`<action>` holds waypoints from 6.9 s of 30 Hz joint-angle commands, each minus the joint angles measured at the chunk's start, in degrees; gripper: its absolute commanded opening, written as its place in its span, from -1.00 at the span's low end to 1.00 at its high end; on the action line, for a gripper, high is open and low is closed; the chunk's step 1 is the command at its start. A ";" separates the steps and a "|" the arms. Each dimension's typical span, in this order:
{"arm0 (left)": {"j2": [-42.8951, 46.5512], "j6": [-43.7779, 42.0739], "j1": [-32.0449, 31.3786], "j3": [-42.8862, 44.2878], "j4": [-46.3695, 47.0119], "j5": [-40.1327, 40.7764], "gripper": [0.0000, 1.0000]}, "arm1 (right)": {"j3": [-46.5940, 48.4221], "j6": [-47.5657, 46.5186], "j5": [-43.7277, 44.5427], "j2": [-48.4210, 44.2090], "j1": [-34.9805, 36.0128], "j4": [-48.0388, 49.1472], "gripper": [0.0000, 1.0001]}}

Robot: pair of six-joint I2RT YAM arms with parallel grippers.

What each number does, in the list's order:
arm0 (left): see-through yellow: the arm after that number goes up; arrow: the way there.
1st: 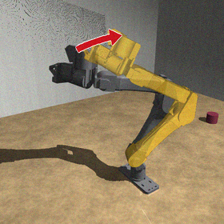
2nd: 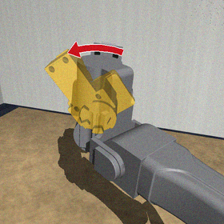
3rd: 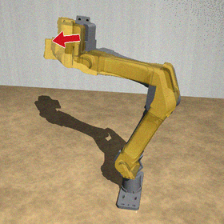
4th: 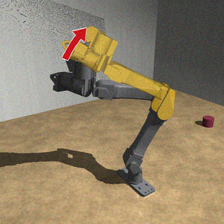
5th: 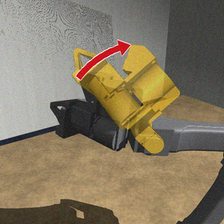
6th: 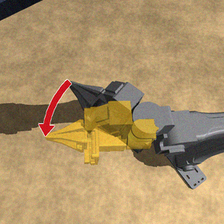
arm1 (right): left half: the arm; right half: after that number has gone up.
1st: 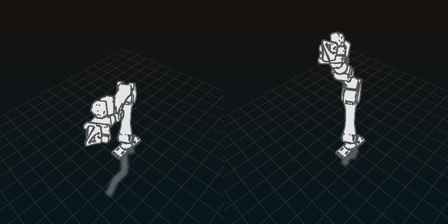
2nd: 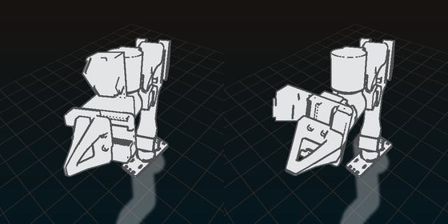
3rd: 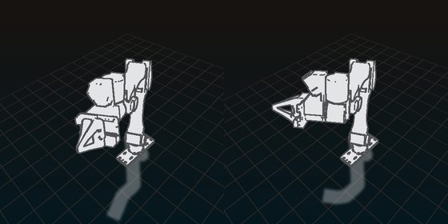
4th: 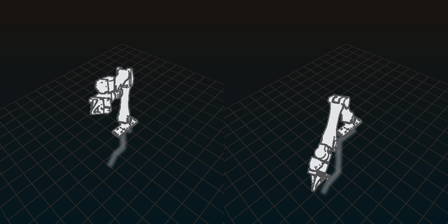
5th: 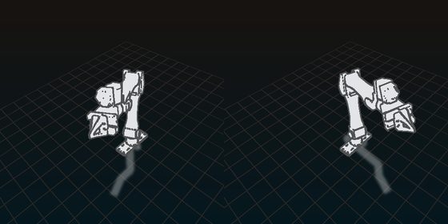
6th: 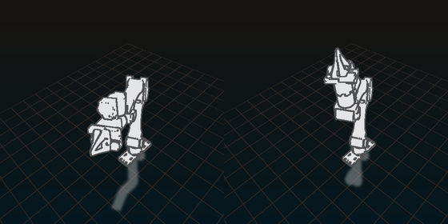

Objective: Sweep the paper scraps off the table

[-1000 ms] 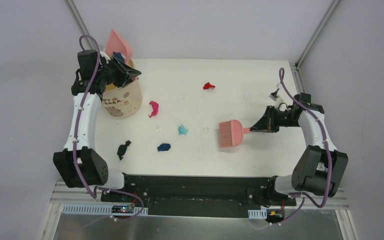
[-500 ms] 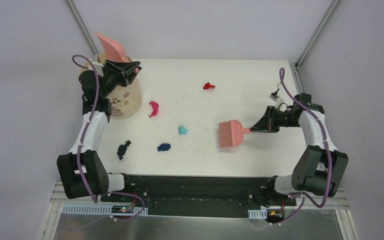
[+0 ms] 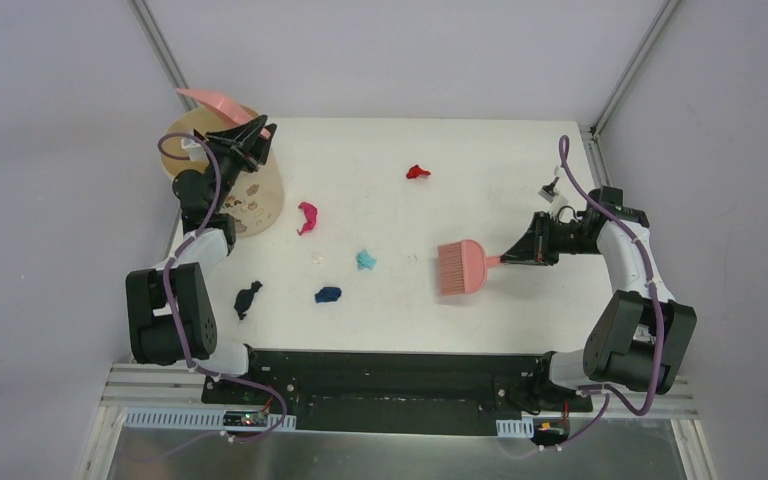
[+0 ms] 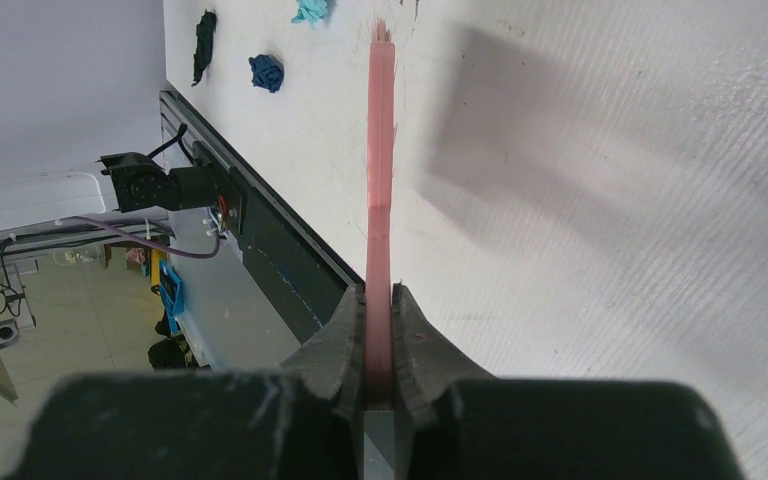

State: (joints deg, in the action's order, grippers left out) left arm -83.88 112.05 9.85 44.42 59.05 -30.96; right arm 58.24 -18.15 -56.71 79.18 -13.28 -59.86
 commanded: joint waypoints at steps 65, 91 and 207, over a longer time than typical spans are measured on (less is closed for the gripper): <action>19.85 -100.07 -35.83 9.84 -103.46 15.71 -1.00 | 43.77 29.46 9.13 28.27 20.84 28.21 -1.00; 25.40 -100.35 -30.93 7.35 -100.14 19.47 -1.00 | 51.30 -5.77 43.08 44.19 41.75 29.97 -1.00; 32.63 -97.81 -18.02 6.56 -99.21 19.30 -1.00 | 40.30 23.04 19.00 18.00 47.31 4.94 -1.00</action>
State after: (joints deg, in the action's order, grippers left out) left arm -52.75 14.13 -8.88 50.63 -42.09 -10.76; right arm 98.02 8.69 -24.82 99.42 30.17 -55.57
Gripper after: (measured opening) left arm 0.298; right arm 0.080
